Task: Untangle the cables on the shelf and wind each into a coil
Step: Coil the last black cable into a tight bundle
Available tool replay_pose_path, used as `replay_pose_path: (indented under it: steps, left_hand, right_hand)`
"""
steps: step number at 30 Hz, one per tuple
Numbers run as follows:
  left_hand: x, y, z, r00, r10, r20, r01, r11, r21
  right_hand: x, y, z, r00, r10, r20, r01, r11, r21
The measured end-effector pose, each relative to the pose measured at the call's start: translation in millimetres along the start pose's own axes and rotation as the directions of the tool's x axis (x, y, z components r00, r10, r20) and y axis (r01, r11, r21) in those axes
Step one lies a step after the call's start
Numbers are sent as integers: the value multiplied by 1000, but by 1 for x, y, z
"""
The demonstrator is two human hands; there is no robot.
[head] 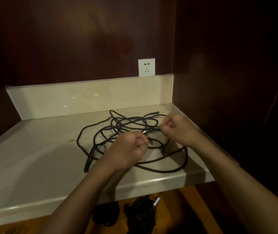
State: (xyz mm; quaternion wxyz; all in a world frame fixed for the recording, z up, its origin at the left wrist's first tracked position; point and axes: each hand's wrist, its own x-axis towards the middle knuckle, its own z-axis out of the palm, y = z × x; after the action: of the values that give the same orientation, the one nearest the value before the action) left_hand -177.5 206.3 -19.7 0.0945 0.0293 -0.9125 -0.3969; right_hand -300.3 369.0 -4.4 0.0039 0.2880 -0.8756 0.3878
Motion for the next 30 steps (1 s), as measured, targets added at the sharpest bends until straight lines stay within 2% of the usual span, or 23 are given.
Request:
replay_pose_path:
  steps: [2, 4, 6, 11, 16, 18, 20, 22, 24, 27, 30]
  left_hand:
    - [0, -6, -3, 1000, -15, -21, 16, 1000, 25]
    - [-1, -10, -6, 999, -36, -29, 38, 998, 50]
    - [-1, -16, -10, 997, -63, -38, 65, 997, 39]
    - [-1, -25, -16, 997, -70, -45, 70, 998, 4]
    - [-1, -33, -18, 996, -60, -67, 63, 997, 46]
    - [-1, -35, -19, 996, -55, -66, 58, 997, 51]
    - [-1, -38, -21, 996, -51, -72, 56, 996, 71]
    - [0, -41, -23, 996, -28, -88, 37, 995, 96]
    - [1, -42, -24, 995, -11, -98, 22, 993, 115]
    - [3, -41, -24, 992, 12, -124, 3, 994, 113]
    - [4, -42, -25, 985, 18, -171, -2, 996, 93]
  right_hand:
    - [11, 5, 12, 1000, 14, 0, -14, 995, -95]
    - [17, 11, 23, 998, 27, 60, -17, 987, -162]
    - [22, 16, 33, 992, 60, 114, -32, 972, -233]
    - [27, 14, 44, 984, 100, 145, -27, 900, -434]
    - [28, 5, 43, 971, 137, 195, 4, 808, -589]
    - [28, 3, 42, 969, 136, 205, 9, 812, -583]
    - [31, 5, 41, 981, 121, 149, -38, 883, -469]
    - [33, 6, 39, 993, 110, 33, -100, 969, -227]
    - [32, 2, 35, 992, 98, -75, -94, 994, 56]
    - [28, -13, 29, 990, 111, -82, -59, 876, 480]
    - [28, -20, 26, 992, 101, -78, -33, 790, 613]
